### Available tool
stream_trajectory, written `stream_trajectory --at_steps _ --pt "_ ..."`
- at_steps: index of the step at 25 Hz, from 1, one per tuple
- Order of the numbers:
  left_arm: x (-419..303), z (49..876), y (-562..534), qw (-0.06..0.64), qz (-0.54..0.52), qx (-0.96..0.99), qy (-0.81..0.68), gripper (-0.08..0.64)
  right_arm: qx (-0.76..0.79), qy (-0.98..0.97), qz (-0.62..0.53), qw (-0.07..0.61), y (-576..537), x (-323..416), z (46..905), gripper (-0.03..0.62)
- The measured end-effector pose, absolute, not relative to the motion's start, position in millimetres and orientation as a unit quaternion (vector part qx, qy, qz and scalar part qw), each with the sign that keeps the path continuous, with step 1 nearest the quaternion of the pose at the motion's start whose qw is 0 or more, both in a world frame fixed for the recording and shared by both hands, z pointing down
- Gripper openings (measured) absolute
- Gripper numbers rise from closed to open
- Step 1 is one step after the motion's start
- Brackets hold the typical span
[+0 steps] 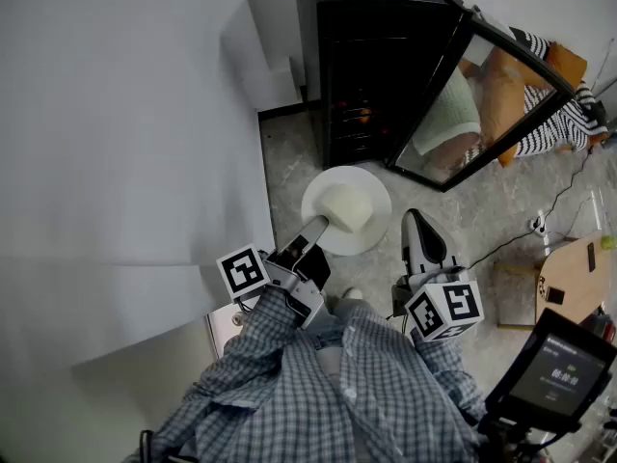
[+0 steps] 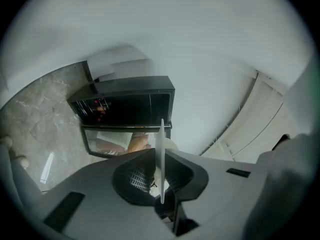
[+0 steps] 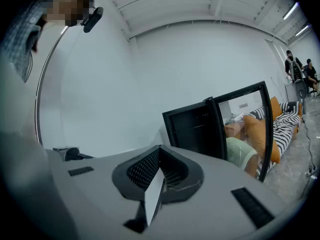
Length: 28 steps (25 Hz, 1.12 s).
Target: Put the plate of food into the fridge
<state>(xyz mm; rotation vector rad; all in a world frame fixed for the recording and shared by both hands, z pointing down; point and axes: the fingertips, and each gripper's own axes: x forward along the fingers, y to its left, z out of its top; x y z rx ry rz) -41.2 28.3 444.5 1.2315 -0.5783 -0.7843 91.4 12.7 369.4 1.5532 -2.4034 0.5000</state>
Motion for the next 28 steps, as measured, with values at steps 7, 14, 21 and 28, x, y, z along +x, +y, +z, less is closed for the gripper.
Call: stream_trajectory --at_steps 7,14,21,28 --pt "-40.5 444.9 28.6 0.709 -0.354 0.552 -0.259 0.026 0.534 -0.815 0.195 0.116 12.2 92.1 374.0 0.008" --pt "-42.2 448.5 25.6 0.706 -0.359 0.551 -0.264 0.026 0.492 -0.807 0.314 0.092 18.9 80.8 391.8 0.009" --pt "-44.4 448.4 23.3 0.7 -0.369 0.55 -0.267 0.026 0.473 -0.766 0.435 0.018 22.7 79.3 403.8 0.138" --pt "-35.4 444.5 24.7 0.705 -0.361 0.557 -0.25 0.026 0.441 -0.755 0.485 -0.02 23.8 65.0 404.9 0.137"
